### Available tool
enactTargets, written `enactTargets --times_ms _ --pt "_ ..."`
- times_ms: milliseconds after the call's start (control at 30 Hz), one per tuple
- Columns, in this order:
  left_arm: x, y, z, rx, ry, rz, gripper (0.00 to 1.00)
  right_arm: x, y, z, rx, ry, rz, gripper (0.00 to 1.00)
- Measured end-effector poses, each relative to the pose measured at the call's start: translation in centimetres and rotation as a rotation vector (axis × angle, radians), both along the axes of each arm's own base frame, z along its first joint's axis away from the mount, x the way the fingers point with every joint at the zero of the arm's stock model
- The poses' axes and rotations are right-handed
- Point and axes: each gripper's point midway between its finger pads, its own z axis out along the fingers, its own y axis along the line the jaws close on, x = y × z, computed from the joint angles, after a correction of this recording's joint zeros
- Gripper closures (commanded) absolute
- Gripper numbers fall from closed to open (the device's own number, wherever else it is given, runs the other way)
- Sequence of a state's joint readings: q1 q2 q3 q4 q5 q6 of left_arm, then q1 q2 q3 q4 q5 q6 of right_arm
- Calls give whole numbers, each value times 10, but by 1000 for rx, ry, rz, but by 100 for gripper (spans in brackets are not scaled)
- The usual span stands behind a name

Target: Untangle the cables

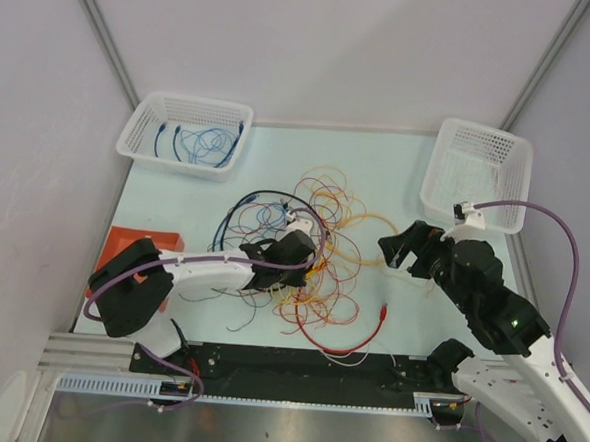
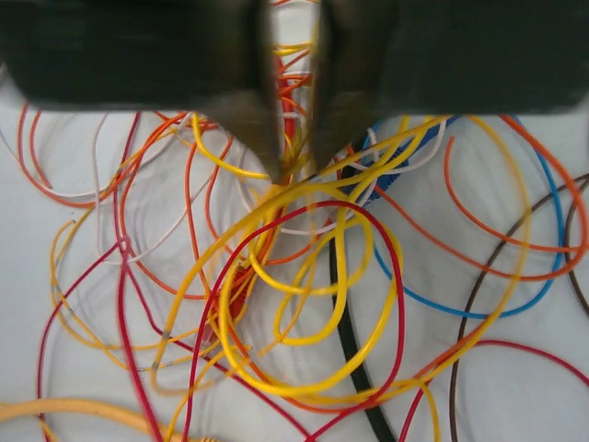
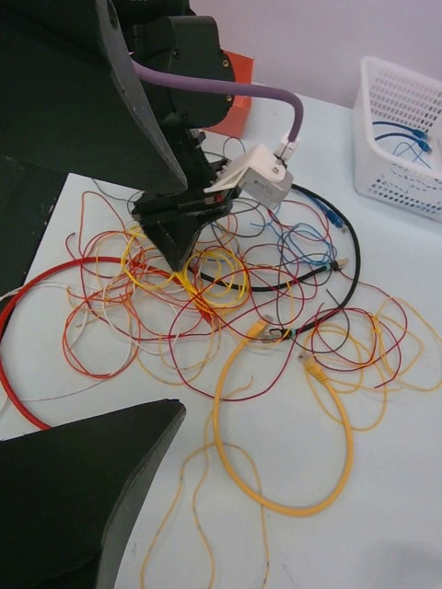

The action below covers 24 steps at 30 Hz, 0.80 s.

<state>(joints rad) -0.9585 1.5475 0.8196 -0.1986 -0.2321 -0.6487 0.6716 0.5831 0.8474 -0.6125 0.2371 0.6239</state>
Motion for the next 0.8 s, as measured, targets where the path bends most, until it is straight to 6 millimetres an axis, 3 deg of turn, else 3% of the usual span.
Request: enactTargets --times_ms 167,267,300,400,467,600,700,800 --pt "7 9 4 12 -1 27 100 1 1 -1 -3 4 2 0" --pt "10 12 33 -10 -50 22 100 1 1 0 -4 -2 4 0" --pt "12 12 53 -36 -84 14 100 1 1 1 -5 -3 6 0" --pt "19 4 146 -204 -250 -17 100 0 4 2 -2 -9 20 0" --pt "19 3 234 -358 -402 -47 100 0 6 5 8 -17 32 0" --pt "2 19 370 -568 -634 -99 100 -1 13 14 40 -42 63 1" --pt "-12 34 428 -635 -742 -136 100 -3 17 24 72 -72 90 1" --pt "-20 43 445 -634 -784 -162 100 -6 23 38 110 -109 124 1"
